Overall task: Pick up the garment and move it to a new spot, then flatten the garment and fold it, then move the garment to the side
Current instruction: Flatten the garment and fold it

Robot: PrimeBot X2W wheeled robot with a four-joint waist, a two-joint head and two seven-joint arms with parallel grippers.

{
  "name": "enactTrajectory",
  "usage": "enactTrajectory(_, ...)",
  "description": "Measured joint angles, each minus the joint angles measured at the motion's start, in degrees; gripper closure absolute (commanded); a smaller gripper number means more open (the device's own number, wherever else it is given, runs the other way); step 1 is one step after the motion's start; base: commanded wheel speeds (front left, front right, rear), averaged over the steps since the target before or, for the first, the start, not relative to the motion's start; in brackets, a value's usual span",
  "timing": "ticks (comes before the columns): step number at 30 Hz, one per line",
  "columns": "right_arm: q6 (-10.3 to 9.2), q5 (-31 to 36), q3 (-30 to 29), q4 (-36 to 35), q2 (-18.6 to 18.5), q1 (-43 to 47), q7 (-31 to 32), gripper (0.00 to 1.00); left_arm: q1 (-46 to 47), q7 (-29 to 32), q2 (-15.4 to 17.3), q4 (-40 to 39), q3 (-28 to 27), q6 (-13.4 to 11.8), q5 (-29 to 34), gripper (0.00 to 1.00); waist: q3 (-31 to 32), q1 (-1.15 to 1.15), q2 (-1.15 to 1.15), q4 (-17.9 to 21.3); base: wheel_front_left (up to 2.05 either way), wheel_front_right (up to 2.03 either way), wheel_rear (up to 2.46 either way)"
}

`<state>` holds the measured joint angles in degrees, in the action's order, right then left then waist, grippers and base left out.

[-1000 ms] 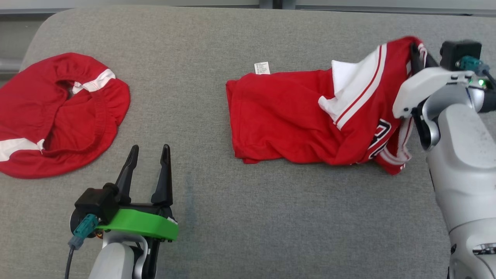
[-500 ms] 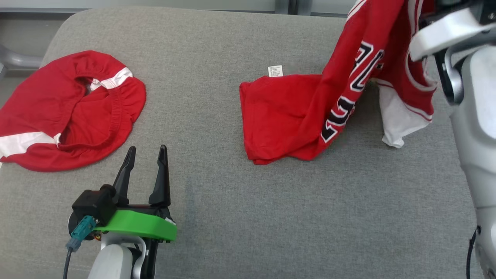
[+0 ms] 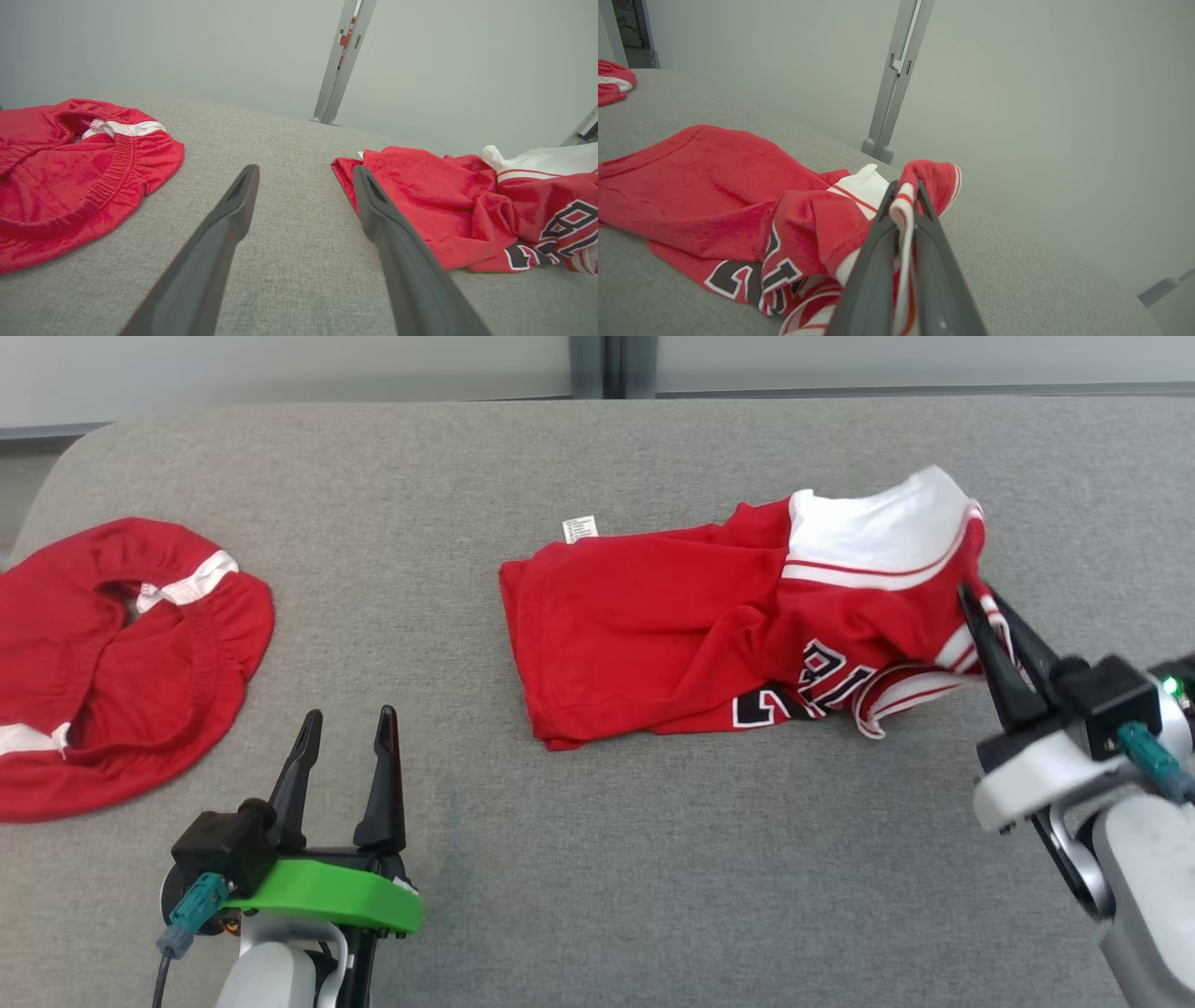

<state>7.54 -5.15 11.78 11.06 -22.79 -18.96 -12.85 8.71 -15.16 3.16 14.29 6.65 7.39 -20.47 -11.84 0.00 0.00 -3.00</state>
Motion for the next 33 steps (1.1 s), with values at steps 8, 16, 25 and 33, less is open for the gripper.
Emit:
enactTrajectory(8,0.00,-4.2,-2.3,-2.4,0.2,15.5,6.4,1.00,-0.2,0.0,0.2,0.1,-1.1,0.0,0.0,0.00,1.1,0.00,0.00,3.6,0.00,0.00,0.00)
enactTrajectory(16,0.00,-15.1,-6.0,-4.3,2.3,18.6,15.9,0.00,-0.5,0.0,0.2,0.4,-1.2,0.0,0.0,0.00,2.4,0.00,0.00,5.5,0.00,0.00,0.00)
enactTrajectory(25,-0.03,-13.6,-13.3,-4.4,2.9,7.1,26.8,0.00,-0.4,0.0,0.2,0.0,-0.5,0.0,0.0,0.00,1.2,0.00,0.00,4.9,0.00,0.00,0.00)
enactTrajectory(33,-0.01,-10.6,-12.5,11.2,4.5,-7.4,30.3,0.00,1.1,0.0,0.4,-0.6,0.5,0.0,0.1,0.00,-1.5,0.00,0.00,2.3,0.00,0.00,0.00)
